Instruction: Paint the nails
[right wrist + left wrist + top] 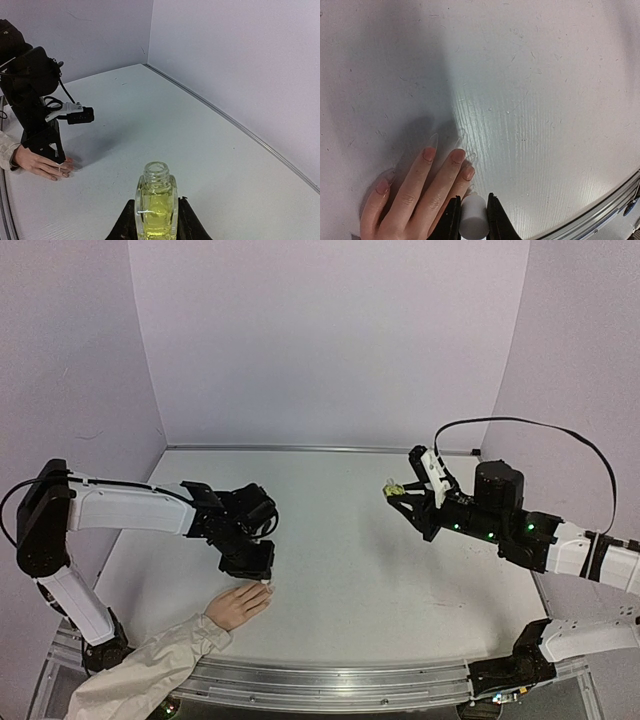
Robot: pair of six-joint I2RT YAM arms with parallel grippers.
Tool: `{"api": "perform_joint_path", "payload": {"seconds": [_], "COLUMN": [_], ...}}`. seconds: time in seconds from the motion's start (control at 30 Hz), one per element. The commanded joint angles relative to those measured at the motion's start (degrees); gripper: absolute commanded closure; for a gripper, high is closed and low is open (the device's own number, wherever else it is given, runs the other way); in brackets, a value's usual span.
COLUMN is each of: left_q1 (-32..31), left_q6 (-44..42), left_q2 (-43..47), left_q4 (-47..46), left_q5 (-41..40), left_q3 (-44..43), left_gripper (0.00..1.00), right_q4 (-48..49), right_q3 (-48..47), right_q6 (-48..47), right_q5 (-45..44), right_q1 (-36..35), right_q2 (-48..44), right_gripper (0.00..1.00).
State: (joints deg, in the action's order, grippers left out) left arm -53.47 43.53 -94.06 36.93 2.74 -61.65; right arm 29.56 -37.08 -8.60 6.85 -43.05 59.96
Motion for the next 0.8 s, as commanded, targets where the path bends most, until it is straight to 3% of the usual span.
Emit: {"api": "perform_joint_path", "payload": {"seconds": [0.0,0.77], "left_q1": [-0.3,-0.3], "left_q6": [-0.1,-2.2], "left_q2": [-0.4,-3.1], "left_q4": [-1.7,-1.9], "left_q5": [-1.7,-2.0], "left_q3": [-1.6,-3.6], "left_gripper": [1.0,1.0], "right_q4": [3.3,3.7], "right_q3": [-0.1,0.0], "right_q6": [-0.5,-0.7], "right_q5": [0.8,1.0], "right_q1": [0.0,0.0], "right_q2": [-1.3,0.0], "right_gripper": [1.0,1.0]}}
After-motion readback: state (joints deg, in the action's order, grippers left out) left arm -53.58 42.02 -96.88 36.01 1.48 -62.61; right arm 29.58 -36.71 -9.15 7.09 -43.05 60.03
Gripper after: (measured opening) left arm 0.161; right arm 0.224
